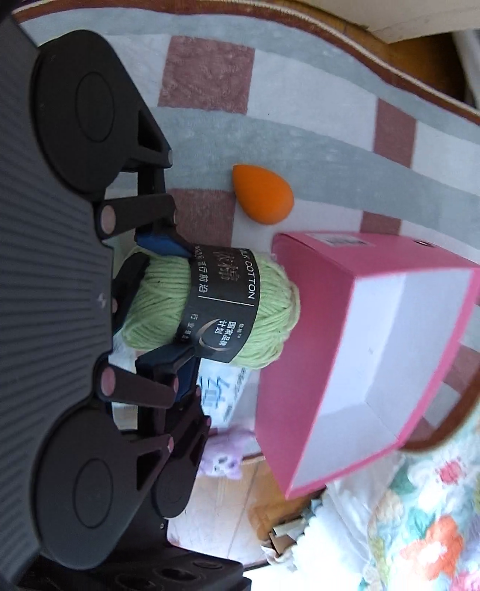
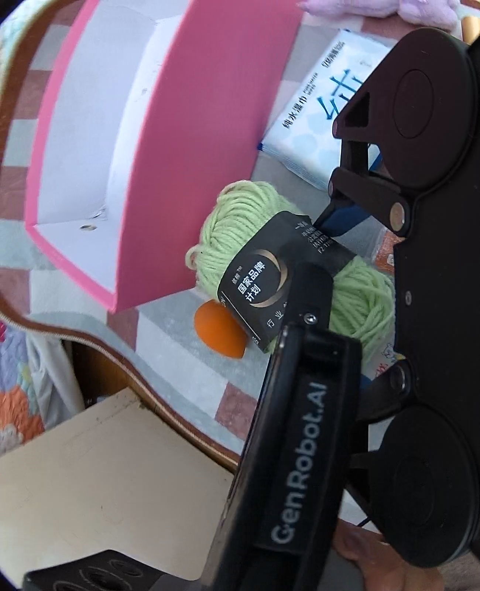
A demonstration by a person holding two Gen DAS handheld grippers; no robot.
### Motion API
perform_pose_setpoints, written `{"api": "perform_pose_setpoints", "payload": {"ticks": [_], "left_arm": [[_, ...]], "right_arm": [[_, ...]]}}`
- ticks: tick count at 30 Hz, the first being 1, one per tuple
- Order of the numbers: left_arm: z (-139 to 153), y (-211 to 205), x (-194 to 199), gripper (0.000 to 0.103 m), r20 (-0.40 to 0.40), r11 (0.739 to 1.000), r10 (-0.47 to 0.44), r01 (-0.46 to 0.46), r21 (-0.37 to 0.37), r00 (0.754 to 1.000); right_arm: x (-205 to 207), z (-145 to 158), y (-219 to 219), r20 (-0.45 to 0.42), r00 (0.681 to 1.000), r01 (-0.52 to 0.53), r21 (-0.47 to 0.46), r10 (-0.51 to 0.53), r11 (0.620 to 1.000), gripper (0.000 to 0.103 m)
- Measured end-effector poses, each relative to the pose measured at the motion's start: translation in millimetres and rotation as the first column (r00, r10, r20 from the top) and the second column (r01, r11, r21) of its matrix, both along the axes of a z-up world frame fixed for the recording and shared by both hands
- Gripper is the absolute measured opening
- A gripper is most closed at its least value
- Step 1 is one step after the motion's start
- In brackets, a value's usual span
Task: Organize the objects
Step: 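Lower the left tool onto the green yarn ball and close it, then carry the yarn ball with the left tool into the pink box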
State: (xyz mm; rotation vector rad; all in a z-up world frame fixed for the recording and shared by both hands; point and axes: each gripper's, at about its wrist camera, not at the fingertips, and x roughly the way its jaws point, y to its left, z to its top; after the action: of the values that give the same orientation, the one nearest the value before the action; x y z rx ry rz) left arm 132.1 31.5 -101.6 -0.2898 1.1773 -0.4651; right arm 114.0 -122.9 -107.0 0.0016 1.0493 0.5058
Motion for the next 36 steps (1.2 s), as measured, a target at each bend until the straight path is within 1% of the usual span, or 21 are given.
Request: {"api": "perform_pose_setpoints", "payload": {"ticks": [3, 6, 8, 14, 17, 20, 24, 27, 31, 36], "left_arm": [[22, 5, -16, 0.049, 0.035, 0.999, 0.026, -0.025, -0.035, 0.999], [45, 8, -25, 0.049, 0.06, 0.997, 0.041, -0.036, -0.073, 0.997], [60, 6, -25, 0.049, 0.077, 0.996, 0.034, -0.028, -0.085, 0.996], [105, -16, -7, 0.049, 0.151, 0.996, -0.024, 0.037, -0.082, 0.988], [120, -29, 9, 0.049, 0.158, 0.994, -0.044, 0.059, -0.094, 0.987], [128, -42, 30, 0.049, 0.151, 0.991, -0.055, 0.072, -0.112, 0.987], [135, -64, 62, 0.049, 0.137, 0.988, -0.066, 0.084, -0.127, 0.988], [133, -81, 88, 0.049, 0.119, 0.988, -0.07, 0.086, -0.13, 0.99], [111, -102, 125, 0.049, 0.05, 0.986, -0.054, 0.061, -0.158, 0.997], [69, -126, 159, 0.049, -0.007, 0.981, -0.033, 0.031, -0.19, 0.999]], "right_arm": [[-12, 21, 2, 0.08, 0.995, -0.053, -0.035, 0.056, 0.998, 0.074], [-27, 44, -3, 0.159, 0.981, -0.104, -0.073, 0.114, 0.992, 0.074], [-32, 58, -6, 0.202, 0.97, -0.121, -0.089, 0.137, 0.989, 0.074], [-18, 93, -20, 0.275, 0.956, -0.086, -0.077, 0.104, 0.993, 0.075], [-12, 111, -29, 0.302, 0.95, -0.052, -0.084, 0.075, 0.995, 0.075], [1, 124, -41, 0.32, 0.945, -0.032, -0.114, 0.067, 0.993, 0.075], [29, 136, -55, 0.31, 0.949, -0.012, -0.159, 0.061, 0.987, 0.076], [57, 141, -65, 0.286, 0.957, -0.005, -0.178, 0.057, 0.984, 0.076], [92, 136, -78, 0.222, 0.972, -0.025, -0.218, 0.074, 0.976, 0.076], [141, 108, -95, 0.083, 0.996, -0.009, -0.238, 0.03, 0.971, 0.076]]}}
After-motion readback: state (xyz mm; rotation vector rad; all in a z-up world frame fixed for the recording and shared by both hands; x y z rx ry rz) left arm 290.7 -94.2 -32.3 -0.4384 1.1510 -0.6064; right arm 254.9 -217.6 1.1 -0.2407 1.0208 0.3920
